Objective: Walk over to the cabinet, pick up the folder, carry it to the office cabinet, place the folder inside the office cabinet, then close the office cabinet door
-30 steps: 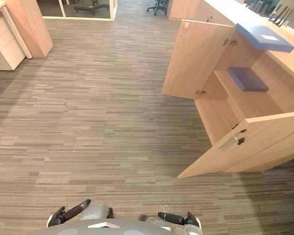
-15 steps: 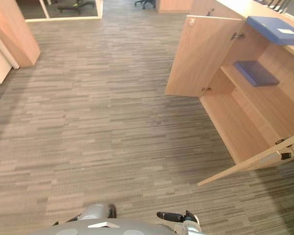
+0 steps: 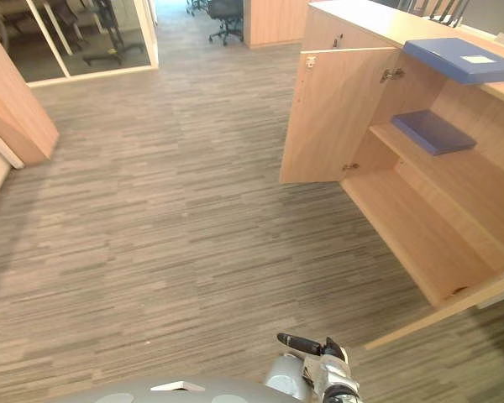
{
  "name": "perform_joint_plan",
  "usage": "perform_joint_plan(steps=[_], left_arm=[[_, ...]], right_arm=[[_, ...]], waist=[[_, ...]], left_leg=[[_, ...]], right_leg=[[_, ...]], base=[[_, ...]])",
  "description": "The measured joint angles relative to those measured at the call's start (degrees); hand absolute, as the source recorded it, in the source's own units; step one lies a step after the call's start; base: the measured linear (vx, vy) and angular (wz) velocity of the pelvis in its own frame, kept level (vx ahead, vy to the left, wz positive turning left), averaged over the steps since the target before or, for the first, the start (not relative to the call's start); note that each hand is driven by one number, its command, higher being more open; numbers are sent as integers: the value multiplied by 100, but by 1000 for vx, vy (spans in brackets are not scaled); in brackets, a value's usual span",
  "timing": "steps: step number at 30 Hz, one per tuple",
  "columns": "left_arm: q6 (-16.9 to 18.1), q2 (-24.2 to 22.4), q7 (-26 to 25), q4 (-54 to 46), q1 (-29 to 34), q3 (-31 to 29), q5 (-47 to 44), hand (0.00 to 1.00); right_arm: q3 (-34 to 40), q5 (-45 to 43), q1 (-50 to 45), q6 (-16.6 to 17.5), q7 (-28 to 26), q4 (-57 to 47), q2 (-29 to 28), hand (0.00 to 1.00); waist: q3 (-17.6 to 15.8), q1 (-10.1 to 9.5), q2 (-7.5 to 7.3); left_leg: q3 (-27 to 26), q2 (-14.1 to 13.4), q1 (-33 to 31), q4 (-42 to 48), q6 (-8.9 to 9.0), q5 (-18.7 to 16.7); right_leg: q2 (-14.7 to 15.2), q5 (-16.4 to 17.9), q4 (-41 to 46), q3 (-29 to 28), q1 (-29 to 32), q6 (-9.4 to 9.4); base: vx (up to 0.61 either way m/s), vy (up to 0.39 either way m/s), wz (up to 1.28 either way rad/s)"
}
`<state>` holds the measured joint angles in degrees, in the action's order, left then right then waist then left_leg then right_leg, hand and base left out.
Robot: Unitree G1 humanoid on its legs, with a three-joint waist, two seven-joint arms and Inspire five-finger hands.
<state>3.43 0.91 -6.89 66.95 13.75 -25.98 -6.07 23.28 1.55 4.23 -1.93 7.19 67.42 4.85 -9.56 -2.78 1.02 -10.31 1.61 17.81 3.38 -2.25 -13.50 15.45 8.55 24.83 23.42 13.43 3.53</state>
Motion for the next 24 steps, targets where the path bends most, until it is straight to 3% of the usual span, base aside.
perform_joint_plan(steps=[1,2,3,6,7,9,10,11,12,13,15,19,21,23,24], left_arm=[[9,14,-4,-20,5,-93,19,100],[-33,-70,-34,1,-23,-198,24,100],[-58,-131,-40,2,-18,-211,186,100],[-74,-258,-50,-8,-134,-210,434,100],[-72,-254,-53,-11,-144,-207,468,100],[-77,-230,-72,-10,-152,-199,469,100],[-74,-233,-80,-20,-155,-197,456,100],[-66,-219,-115,-103,-171,-223,409,100],[-57,-227,-117,-120,-195,-265,384,100],[-52,-210,-128,-177,-257,-345,325,100],[11,-188,-184,-289,-250,-364,187,100],[62,-210,-257,-459,-260,-303,162,100],[57,-227,-301,-470,-276,-309,152,100],[-6,-230,-362,-453,-270,-310,117,100],[-46,-247,-410,-433,-190,-327,109,100]], right_arm=[[28,-31,-21,-23,15,-4,-39,100],[11,-12,-41,-20,8,-12,-14,100],[-41,3,-57,-11,13,-14,5,100],[-30,3,17,-6,5,-44,-20,100],[-29,3,20,-4,3,-42,-30,100],[-29,0,-29,12,5,16,-70,100],[-26,-18,-104,13,25,40,-80,100],[-34,-32,-151,11,56,43,-73,100],[-38,-50,-173,12,65,43,-59,100],[-94,-206,-213,12,76,51,-61,100],[-86,-245,-192,24,97,167,-56,100],[-77,-247,-135,1,149,336,-43,100],[-71,-242,-124,1,195,339,-70,100],[-79,-240,-131,1,204,336,-95,100],[-88,-247,-181,1,226,301,-125,100]], waist=[[-31,-26,-73],[-22,-28,-12],[61,-16,167],[106,-13,411],[96,-16,395],[96,-11,384],[104,-19,321],[135,-16,390],[97,-15,348],[95,-21,360],[47,-20,274],[6,-72,208],[-62,-83,56],[-74,-121,56],[-65,-185,16]], left_leg=[[12,-1,82,-10,104,-77],[58,-179,160,-13,223,-181],[48,-360,169,-64,292,-221],[158,-727,166,-21,357,-204],[201,-786,158,112,357,-205],[401,-979,-10,926,419,-243],[527,-1120,-353,1847,455,-261],[644,-1294,-820,3040,568,-114],[699,-1378,-1038,3583,594,70],[680,-1615,-1450,4727,633,377],[396,-1741,-1884,5567,567,185],[151,-1661,-2561,5058,562,-224],[548,-1206,-2740,3304,639,-298],[1344,-976,-2836,1945,732,17],[1522,-904,-2815,1663,903,495]], right_leg=[[-20,-597,-233,-67,-24,-130],[-231,-785,-296,-34,-64,-283],[-418,-617,-287,21,-50,-368],[-831,-340,-305,150,-108,-494],[-902,-284,-333,153,-174,-508],[-1123,-196,-598,177,-560,-538],[-1284,-173,-853,185,-811,-548],[-1450,-175,-1103,203,-1076,-561],[-1521,-179,-1183,206,-1208,-600],[-1671,-98,-1371,164,-1563,-726],[-1703,-27,-1604,23,-2031,-718],[-1567,18,-1797,-288,-2411,-562],[-1247,138,-1788,-639,-2498,-335],[-1065,248,-1787,-974,-2509,-155],[-911,323,-1792,-1230,-2532,-7]], base=[[205,-199,1],[314,-300,-8],[275,-251,-10],[319,-268,-10],[352,-283,-12],[274,-207,-6],[257,-149,-1],[260,-136,-2],[344,-131,-8],[234,-82,-12],[265,-38,-20],[234,75,-44],[267,248,-65],[252,336,-93],[287,386,-107]])
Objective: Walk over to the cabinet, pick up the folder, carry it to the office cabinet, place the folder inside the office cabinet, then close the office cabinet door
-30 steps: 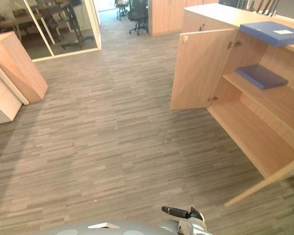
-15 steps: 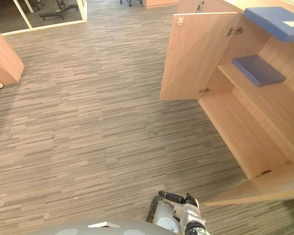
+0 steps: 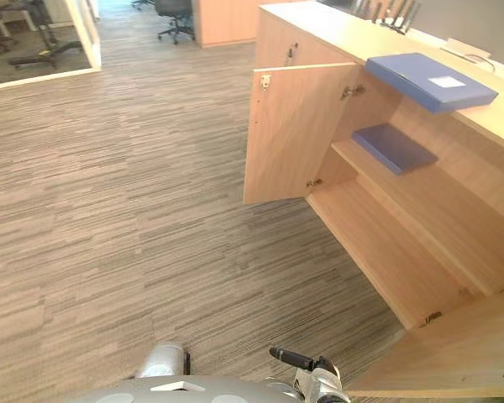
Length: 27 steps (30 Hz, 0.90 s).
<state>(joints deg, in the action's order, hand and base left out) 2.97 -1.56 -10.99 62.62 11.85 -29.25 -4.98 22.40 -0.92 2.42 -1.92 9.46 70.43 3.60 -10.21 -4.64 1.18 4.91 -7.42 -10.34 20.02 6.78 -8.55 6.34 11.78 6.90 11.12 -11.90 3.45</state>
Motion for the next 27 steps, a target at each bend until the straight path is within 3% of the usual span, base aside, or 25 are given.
perform_joint_plan(steps=[1,3,6,8,10,11,13,14,15,16,18,20,21,22,23,25,26,27], left_arm=[[-14,-25,-22,-3,39,-44,-13,100],[-15,117,-157,51,-23,-103,-117,100],[-25,254,-152,190,-56,-104,-117,100],[-26,194,-133,277,-61,-86,-116,100],[-31,173,-124,440,-51,-81,-114,100],[-43,144,-128,507,-43,-71,-114,100],[-41,205,-129,543,-38,23,-114,100],[-39,264,-127,542,-10,16,-108,100],[-39,268,-127,542,-6,15,-107,100],[-32,349,-126,532,-1,-4,-105,100],[-41,290,-120,538,7,-123,-106,100],[-48,252,-127,549,22,-292,-103,100],[-49,259,-134,553,-52,-306,-103,100],[-52,261,-133,552,-73,-305,-103,100],[-51,257,-132,548,-81,-274,-101,100],[-48,255,-123,544,-81,-259,-29,100],[-55,229,-120,549,-85,-270,81,100],[-68,130,-86,567,-86,-329,111,100]], right_arm=[[-8,-2,-32,0,10,-40,4,100],[-68,7,1,1,23,-45,-154,100],[-175,7,61,9,-6,-26,-245,100],[-173,11,82,21,-32,-46,-238,100],[-160,23,78,19,-52,-47,-152,100],[-147,22,74,39,-64,-82,-48,100],[-10,21,54,132,-62,-251,9,100],[78,16,-38,154,-57,-298,12,100],[94,16,-71,155,-57,-299,12,100],[192,14,-188,163,-43,-303,15,100],[301,4,-193,161,-12,-261,106,100],[479,-19,-25,130,-1,-245,121,100],[520,-14,96,124,-3,-211,126,100],[516,-8,130,124,-2,-202,127,100],[500,-5,182,124,0,-206,111,100],[458,-4,192,122,4,-208,44,100],[472,-60,161,111,0,-223,-4,100],[410,-48,101,109,3,-247,25,100]], waist=[[27,-24,5],[45,-9,-232],[137,-45,-253],[307,-98,-172],[390,-172,-21],[408,-153,75],[405,-80,103],[418,48,101],[416,58,77],[435,62,90],[450,93,151],[365,200,270],[175,213,277],[125,204,299],[96,196,278],[57,191,97],[-3,189,-64],[0,167,0]], left_leg=[[-19,69,54,-23,71,236],[-320,338,52,392,-132,-30],[-422,598,124,1042,-223,-373],[-616,696,391,860,-379,-461],[-795,878,918,240,-604,-547],[-898,1022,1264,-224,-774,-511],[-1158,1269,1648,-738,-966,-399],[-1211,1397,1933,-1013,-1062,-349],[-1212,1410,1997,-1073,-1078,-340],[-1243,1470,2229,-1278,-1123,-304],[-1390,1484,2402,-1488,-1146,-273],[-1542,1259,2428,-1548,-1154,-257],[-1617,1072,2492,-1561,-1152,-259],[-1665,980,2494,-1570,-1150,-260],[-1819,841,2503,-1628,-1108,-258],[-1993,837,2619,-1777,-945,-281],[-2062,898,2798,-1859,-771,-346],[-2107,731,2865,-1869,-706,-384]], right_leg=[[62,18,-16,-131,-13,56],[267,-159,-67,-570,-23,80],[600,-466,-150,-1117,-81,239],[752,-761,-10,-1380,131,263],[946,-804,520,-1626,508,257],[1064,-795,1208,-1792,932,249],[1270,-812,2534,-1845,1601,220],[1364,-774,3512,-1560,1902,133],[1371,-765,3645,-1436,1930,96],[1473,-671,3932,-881,1983,-98],[1672,-566,3914,-274,1978,-155],[1538,-68,3786,416,2003,-27],[1335,235,3791,853,2080,-86],[1220,311,3740,1052,2167,-92],[1023,311,3424,1405,2346,-105],[846,17,2413,1550,2491,9],[792,-594,1922,1500,2459,-335],[537,-619,1771,1507,2355,-375]], base=[[429,457,-93],[432,386,-59],[261,264,-80],[230,294,-117],[172,307,-139],[139,272,-108],[83,233,-67],[78,193,-25],[109,130,-9],[132,81,-27],[102,50,-48],[108,-48,-63],[61,-119,-62],[9,-141,-73],[37,-174,-66],[96,-174,-55],[186,-192,-51],[218,-237,-48]])
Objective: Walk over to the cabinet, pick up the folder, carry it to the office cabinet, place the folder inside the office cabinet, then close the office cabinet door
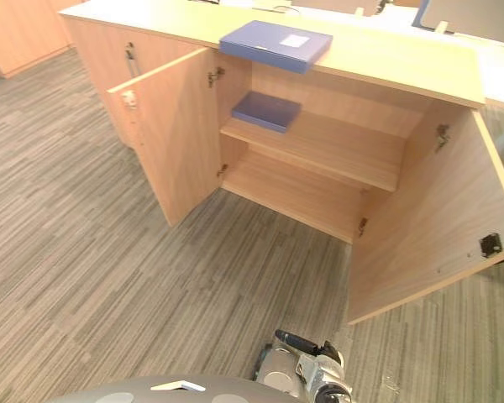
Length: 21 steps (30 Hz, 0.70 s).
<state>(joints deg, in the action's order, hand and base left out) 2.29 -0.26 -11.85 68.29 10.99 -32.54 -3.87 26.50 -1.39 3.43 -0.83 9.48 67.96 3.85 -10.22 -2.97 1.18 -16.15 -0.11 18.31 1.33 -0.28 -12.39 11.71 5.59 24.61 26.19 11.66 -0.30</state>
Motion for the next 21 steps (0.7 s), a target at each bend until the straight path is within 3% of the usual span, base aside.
perform_joint_plan(steps=[2,7,9,13,14,16,18,20,21], left_arm=[[11,-49,10,-21,-32,-30,30,100],[12,-143,-14,-62,-203,-227,26,100],[25,-157,-19,-152,-244,-206,19,100],[14,-127,-49,-149,-366,-124,-6,100],[14,-115,-55,-148,-359,-4,-10,100],[8,-13,-36,-161,-402,140,-28,100],[10,-17,-53,-211,-403,313,-59,100],[18,-40,-49,-373,-392,382,-104,100],[48,-35,-50,-498,-391,484,-103,100]], right_arm=[[-14,0,-6,16,-2,-39,-9,100],[8,0,-11,1,-3,-69,-16,100],[-10,-2,7,0,-8,-49,-11,100],[-80,-161,25,-5,-5,-9,-17,100],[-122,-220,-9,1,3,-20,-4,100],[-155,-225,-49,-2,15,29,3,100],[-312,-227,-91,-8,40,101,86,100],[-478,-200,-89,-13,92,125,106,100],[-471,-180,-25,-9,110,132,107,100]], waist=[[18,18,103],[-5,19,125],[11,18,150],[146,129,125],[214,165,175],[244,153,160],[171,153,205],[148,114,181],[141,65,162]], left_leg=[[-13,-113,-79,11,98,-36],[36,-296,-69,-79,245,35],[102,-463,-90,-31,387,-208],[282,-757,-447,669,175,-876],[320,-868,-499,911,42,-989],[429,-1091,-1016,2301,76,-920],[494,-1501,-1695,4492,129,-313],[505,-1640,-2166,5515,129,-363],[501,-1581,-2520,5694,131,-392]], right_leg=[[-210,91,-71,-16,44,-78],[-425,299,-67,14,85,-214],[-587,362,-58,46,99,-267],[-812,532,-44,102,105,-346],[-953,586,-150,155,24,-351],[-1109,571,-449,203,-254,-370],[-1358,398,-1140,169,-1100,-403],[-1419,397,-1431,26,-1549,-402],[-1412,375,-1611,-102,-1751,-366]], base=[[146,-172,-33],[97,-162,-7],[47,-117,-5],[57,-68,-6],[173,-16,8],[220,-31,4],[309,-50,1],[333,17,-16],[335,50,-38]])
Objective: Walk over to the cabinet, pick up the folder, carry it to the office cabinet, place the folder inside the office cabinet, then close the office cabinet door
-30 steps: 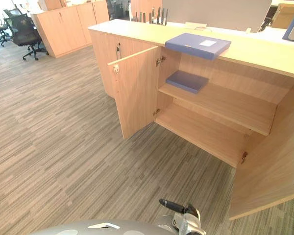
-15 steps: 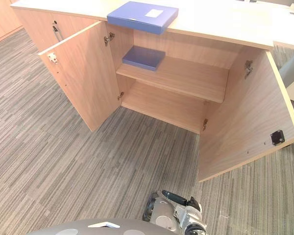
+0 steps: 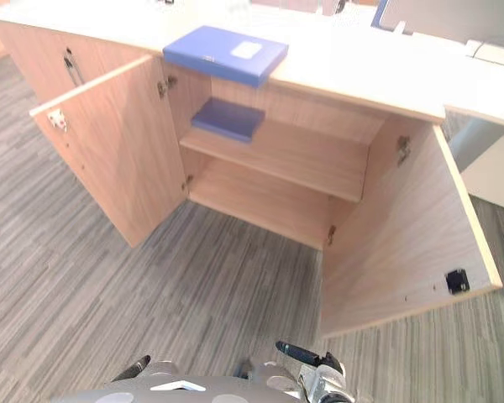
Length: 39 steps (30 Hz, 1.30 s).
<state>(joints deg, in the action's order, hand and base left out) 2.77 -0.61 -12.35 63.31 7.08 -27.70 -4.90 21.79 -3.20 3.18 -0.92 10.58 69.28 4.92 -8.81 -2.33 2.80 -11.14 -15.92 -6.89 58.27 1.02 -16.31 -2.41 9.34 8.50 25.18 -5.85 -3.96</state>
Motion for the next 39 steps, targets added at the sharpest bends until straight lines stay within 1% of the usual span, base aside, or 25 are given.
perform_joint_plan(steps=[2,4,5,6,7,8,9,10,12,13,17,22,24,26,28,29,30,31,32,33,35,36,37,38,39], left_arm=[[93,-33,2,-107,1,90,0,100],[83,-42,5,-94,28,78,-12,100],[80,-16,-7,-96,81,85,-7,100],[80,-14,-8,-98,102,87,-4,100],[83,-40,-7,-99,156,87,-5,100],[84,-72,17,-99,198,43,-32,100],[88,-22,6,-106,208,38,-28,100],[123,55,-3,-153,205,38,-28,100],[118,90,19,-198,163,10,-27,100],[113,69,21,-188,179,-12,-27,100],[105,74,33,-129,236,18,0,100],[105,154,31,-91,220,249,4,100],[106,163,28,-91,222,254,3,100],[105,140,26,-90,228,254,1,100],[83,69,22,-82,288,249,0,100],[81,4,17,-81,394,260,7,100],[75,-18,12,-72,481,313,13,100],[73,14,12,-69,491,346,35,100],[80,117,17,-78,538,389,82,100],[82,131,17,-79,552,405,98,100],[85,193,35,-86,538,447,103,100],[86,177,39,-85,538,457,102,100],[85,160,54,-83,500,478,99,100],[84,149,59,-83,488,478,98,100],[85,153,69,-88,489,469,97,100]], right_arm=[[10,0,167,-1,2,88,2,100],[22,0,301,-1,2,154,-51,100],[23,0,323,0,3,132,-94,100],[23,2,315,1,4,116,-105,100],[23,3,253,-2,11,55,-112,100],[19,12,156,-3,12,-1,-165,100],[19,15,139,-20,7,0,-222,100],[30,15,169,-34,-1,0,-337,100],[158,31,218,-39,-2,0,-425,100],[243,57,230,-39,-11,-20,-466,100],[248,91,207,-40,-85,-30,-489,100],[220,279,226,-43,-125,-23,-461,100],[142,278,223,-43,-124,-22,-387,100],[112,282,197,-49,-126,23,-258,100],[126,287,188,-114,-123,82,-92,100],[141,293,142,-126,-123,78,1,100],[246,294,57,-115,-123,13,78,100],[252,293,-20,-115,-122,-12,70,100],[394,195,-101,-145,-120,-57,-15,100],[467,215,-92,-150,-119,-73,-57,100],[467,269,-62,-112,-123,-65,-129,100],[472,267,-44,-111,-123,-65,-140,100],[472,262,-8,-110,-125,-72,-161,100],[472,248,-22,-106,-123,-104,-184,100],[473,246,-38,-105,-122,-116,-204,100]], waist=[[-28,-179,4],[-76,-291,-54],[-119,-306,-96],[-133,-303,-98],[-144,-283,-54],[-142,-303,-56],[-143,-295,-127],[-110,-281,-376],[-114,-356,-447],[-97,-374,-423],[45,-374,-299],[188,-371,-303],[212,-381,-314],[246,-380,-271],[246,-404,-143],[228,-398,-55],[211,-331,30],[204,-287,0],[179,-191,-56],[160,-167,-194],[160,-113,-225],[142,-80,-221],[102,-45,-189],[85,-46,-179],[85,-48,-192]], left_leg=[[97,202,-452,-357,51,-167],[305,510,-627,-1310,87,-237],[541,714,-665,-2122,162,-150],[660,787,-665,-2543,186,-40],[900,849,-648,-3270,237,464],[818,975,-468,-3421,217,1056],[770,1099,-406,-3541,193,1072],[661,1310,-351,-3711,117,1077],[552,1455,-325,-3756,14,1025],[475,1561,-114,-3985,-54,1059],[405,1766,430,-4730,-285,1252],[349,1877,473,-5103,-343,1445],[352,1936,547,-5422,-346,1628],[360,2035,578,-5668,-350,1745],[508,2091,773,-5974,-260,1698],[824,2180,998,-6198,-272,1630],[966,2243,1151,-6245,-282,1631],[991,2299,1210,-6211,-311,1627],[1037,2447,1377,-6220,-376,1594],[1034,2488,1447,-6249,-460,1598],[1105,2462,1594,-6229,-637,1628],[1123,2425,1615,-6230,-661,1630],[1143,2330,1651,-6228,-666,1631],[1150,2248,1656,-6217,-663,1629],[1149,2227,1649,-6217,-651,1622]], right_leg=[[74,-33,-107,-298,-151,52],[253,-33,-127,-632,-293,149],[407,12,-161,-771,-418,301],[472,57,-160,-834,-453,393],[567,170,-140,-889,-545,596],[693,294,-83,-989,-678,818],[824,290,-98,-984,-690,829],[1035,253,-182,-975,-687,858],[1185,64,-297,-984,-704,970],[1296,-140,-332,-993,-760,1044],[1453,-461,-382,-1071,-871,1029],[1528,-665,-684,-1149,-805,1084],[1575,-704,-772,-1144,-726,1083],[1656,-702,-710,-1147,-583,1085],[1733,-650,-278,-1155,-357,1071],[1810,-578,470,-1159,-65,1017],[1992,-477,1618,-1128,381,861],[2154,-471,2238,-1117,620,763],[2490,-468,3264,-1106,1015,529],[2571,-425,3527,-1105,1156,546],[2440,-144,3397,-883,1310,662],[2343,-89,3193,-817,1311,683],[2091,-64,2710,-772,1310,700],[1873,-106,2133,-774,1284,759],[1784,-166,1791,-802,1239,805]], base=[[292,127,-82],[282,208,-96],[242,204,-56],[270,281,-47],[274,312,-27],[289,307,-16],[324,290,-2],[312,241,-1],[323,249,-12],[223,180,-13],[144,132,-11],[5,18,-15],[-67,-22,-19],[-97,18,-18],[-92,58,-42],[-61,70,-43],[-61,71,-28],[-37,79,17],[-12,40,27],[40,15,34],[54,-32,26],[46,-59,25],[49,-83,24],[50,-88,23],[65,-116,15]])
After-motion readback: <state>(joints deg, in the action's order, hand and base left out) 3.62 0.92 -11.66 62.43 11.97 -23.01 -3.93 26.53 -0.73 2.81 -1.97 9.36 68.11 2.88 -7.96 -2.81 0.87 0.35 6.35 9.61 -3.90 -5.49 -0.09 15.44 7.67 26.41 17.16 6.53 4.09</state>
